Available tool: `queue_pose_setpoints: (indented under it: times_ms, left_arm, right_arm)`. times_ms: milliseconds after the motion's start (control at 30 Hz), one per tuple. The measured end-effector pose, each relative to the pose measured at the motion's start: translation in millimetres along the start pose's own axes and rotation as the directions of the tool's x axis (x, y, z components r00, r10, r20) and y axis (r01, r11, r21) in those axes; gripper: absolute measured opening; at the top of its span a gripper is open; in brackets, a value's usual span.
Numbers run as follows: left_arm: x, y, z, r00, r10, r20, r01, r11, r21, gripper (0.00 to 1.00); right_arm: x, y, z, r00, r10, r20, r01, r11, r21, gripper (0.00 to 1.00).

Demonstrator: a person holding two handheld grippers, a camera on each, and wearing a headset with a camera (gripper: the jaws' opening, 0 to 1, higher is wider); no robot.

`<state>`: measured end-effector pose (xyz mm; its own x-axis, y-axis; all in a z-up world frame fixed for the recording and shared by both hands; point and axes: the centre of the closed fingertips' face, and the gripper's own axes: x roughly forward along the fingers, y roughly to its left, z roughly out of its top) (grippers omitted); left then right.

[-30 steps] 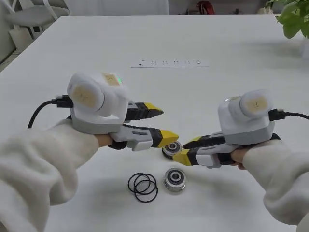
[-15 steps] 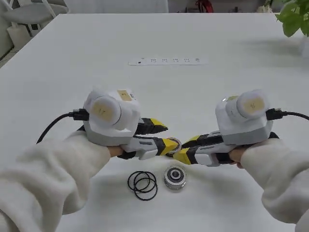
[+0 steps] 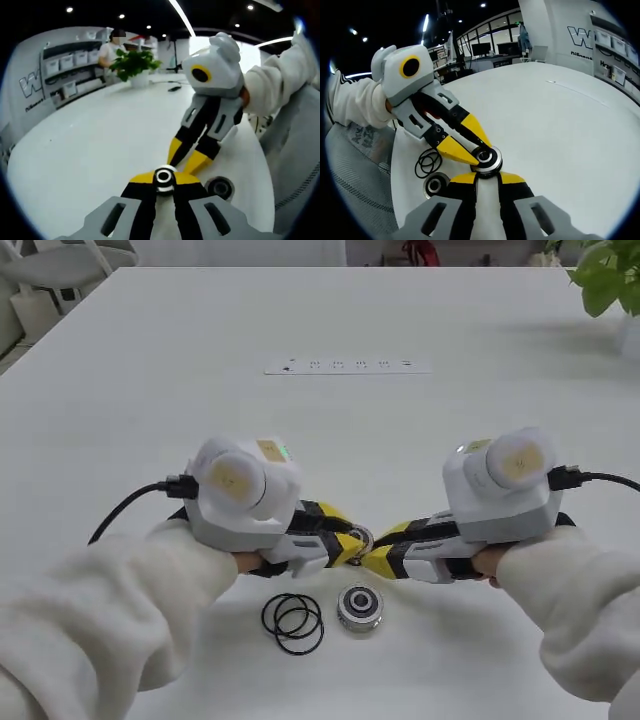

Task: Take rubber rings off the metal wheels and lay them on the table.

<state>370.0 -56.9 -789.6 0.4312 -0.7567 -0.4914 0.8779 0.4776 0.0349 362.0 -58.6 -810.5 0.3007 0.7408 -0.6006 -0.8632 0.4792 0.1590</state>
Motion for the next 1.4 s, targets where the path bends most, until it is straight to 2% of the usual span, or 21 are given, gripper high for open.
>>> queue_pose_setpoints:
  times_ms: [133, 233, 367, 767, 833, 1000, 1100, 1400]
  left_arm:
    - [0.1, 0.0, 0.2, 1.0, 0.005, -0.001, -0.005, 1.0, 0.007, 0.13]
    - [-0.2, 0.4, 0.2, 0.9999, 0.01, -0.001, -0.01, 1.0, -0.02, 0.13]
    - [-1.0, 0.2, -0.3, 1.0, 0.009, -0.003, -0.009, 1.0, -0.023, 0.13]
    - [-2.1, -0.9, -2.0, 0.9999, 0.015, 0.0, -0.015, 1.0, -0.003, 0.13]
    - [-2.4, -1.1, -2.2, 0.9999, 0.013, 0.0, -0.013, 1.0, 0.0, 0.13]
    - [-2.7, -1.1, -2.7, 0.9999, 0.011, -0.001, -0.011, 1.0, 0.006, 0.13]
    - [-2.5, -0.9, -2.9, 0.9999, 0.012, -0.002, -0.012, 1.0, 0.011, 0.12]
    - [-3.0, -1.6, -3.0, 0.9999, 0.011, 0.001, -0.011, 1.0, 0.012, 0.12]
  right_arm:
    - [0.0, -0.6, -0.1, 1.0, 0.0, 0.0, 0.0, 1.0, -0.007, 0.13]
    - [0.0, -0.8, -0.5, 1.0, 0.0, -0.002, 0.0, 1.0, -0.019, 0.12]
    - [-0.4, -0.5, -0.7, 1.0, 0.001, -0.007, -0.001, 0.999, -0.041, 0.11]
    - [-1.2, -0.5, -1.0, 0.9999, -0.004, -0.013, 0.003, 0.996, -0.09, 0.03]
    - [-1.4, -2.9, -0.4, 0.9998, -0.018, -0.01, 0.017, 0.996, -0.092, 0.01]
    - [-1.2, -3.6, -0.7, 0.9997, -0.022, -0.01, 0.022, 0.999, -0.05, 0.0]
    - [-1.6, -6.3, -1.0, 0.9998, -0.021, -0.003, 0.021, 1.0, 0.004, 0.0]
    - [-3.4, -8.2, -1.2, 0.9997, -0.02, 0.013, 0.018, 0.995, 0.096, 0.0]
